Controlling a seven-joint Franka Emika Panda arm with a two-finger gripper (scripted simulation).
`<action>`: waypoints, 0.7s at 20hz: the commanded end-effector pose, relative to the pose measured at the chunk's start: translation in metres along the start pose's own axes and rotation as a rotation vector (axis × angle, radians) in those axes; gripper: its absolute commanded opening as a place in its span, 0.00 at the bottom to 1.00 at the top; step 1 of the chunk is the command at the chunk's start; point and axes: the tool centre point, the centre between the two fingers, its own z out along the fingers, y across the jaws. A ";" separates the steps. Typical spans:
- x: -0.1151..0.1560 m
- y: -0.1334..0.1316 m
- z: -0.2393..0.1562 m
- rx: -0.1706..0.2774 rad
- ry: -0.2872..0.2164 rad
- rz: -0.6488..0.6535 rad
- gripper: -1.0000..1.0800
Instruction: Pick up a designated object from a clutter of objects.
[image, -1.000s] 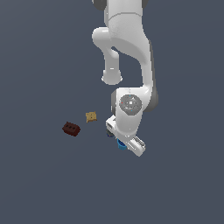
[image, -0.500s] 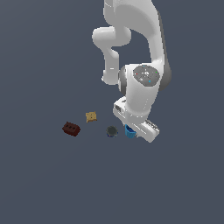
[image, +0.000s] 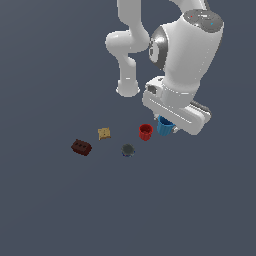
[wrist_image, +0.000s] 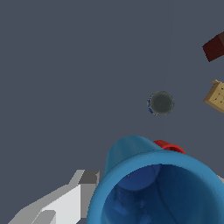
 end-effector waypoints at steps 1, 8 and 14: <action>-0.013 -0.001 -0.026 0.000 0.001 0.001 0.00; -0.040 -0.006 -0.081 0.000 0.000 0.000 0.00; -0.052 -0.009 -0.107 0.000 -0.001 0.000 0.00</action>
